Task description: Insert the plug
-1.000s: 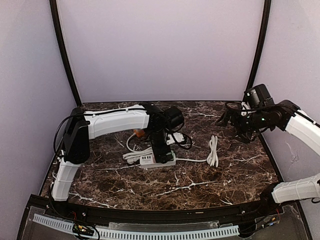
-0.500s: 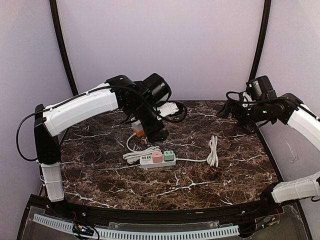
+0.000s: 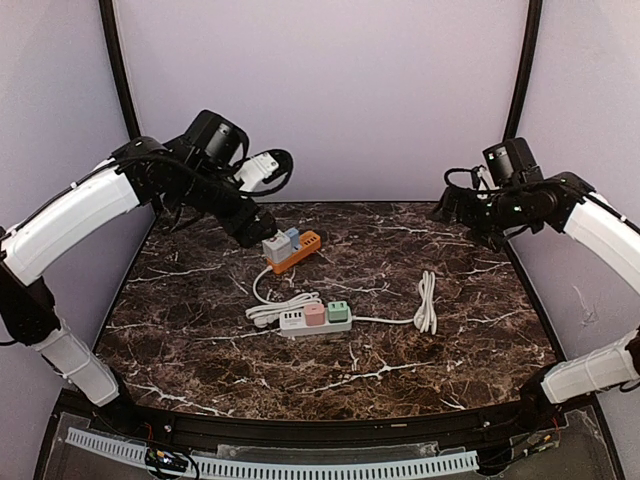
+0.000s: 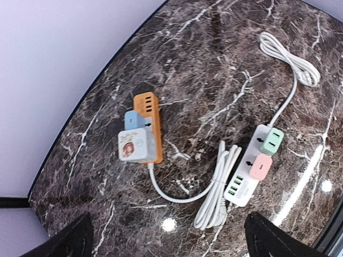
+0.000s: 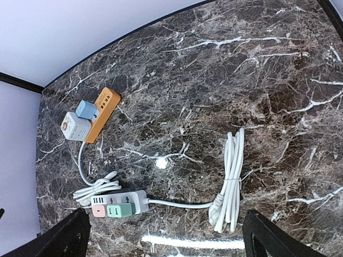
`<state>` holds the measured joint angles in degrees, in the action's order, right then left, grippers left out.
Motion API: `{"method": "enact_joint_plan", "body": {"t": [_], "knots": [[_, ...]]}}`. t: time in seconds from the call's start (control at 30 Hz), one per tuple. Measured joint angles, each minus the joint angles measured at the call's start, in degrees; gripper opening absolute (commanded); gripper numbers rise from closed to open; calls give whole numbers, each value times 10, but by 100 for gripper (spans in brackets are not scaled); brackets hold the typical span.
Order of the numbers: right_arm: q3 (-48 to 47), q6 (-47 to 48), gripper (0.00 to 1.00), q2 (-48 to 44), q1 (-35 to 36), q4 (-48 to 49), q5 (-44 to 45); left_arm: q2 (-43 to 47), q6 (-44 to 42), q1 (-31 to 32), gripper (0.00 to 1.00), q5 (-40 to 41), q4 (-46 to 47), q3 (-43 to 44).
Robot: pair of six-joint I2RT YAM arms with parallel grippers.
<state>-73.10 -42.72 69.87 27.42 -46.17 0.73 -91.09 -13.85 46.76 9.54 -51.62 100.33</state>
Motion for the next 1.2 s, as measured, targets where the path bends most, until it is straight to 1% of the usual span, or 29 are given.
{"method": "enact_joint_plan", "body": {"t": [0.07,0.2,0.4,0.5,0.67,0.83,1.1,1.2], "knots": [[-4,12,99,3,-1,5,9,35,5,-23,99,5,18,-35],[-9,43,99,7,-1,16,31,116,9,-83,99,6,73,-140],[-8,107,99,5,-1,54,72,195,6,-169,99,-7,163,-281],[22,139,99,-18,-1,97,100,221,6,-223,99,-25,207,-341],[100,181,99,-83,-1,174,160,235,13,-309,99,-57,280,-414],[179,196,99,-131,-1,255,224,243,21,-373,99,-75,339,-496],[325,206,99,-185,-1,389,297,242,65,-443,99,-99,457,-591],[356,221,99,-191,-1,424,310,235,82,-461,99,-104,508,-617]]}}
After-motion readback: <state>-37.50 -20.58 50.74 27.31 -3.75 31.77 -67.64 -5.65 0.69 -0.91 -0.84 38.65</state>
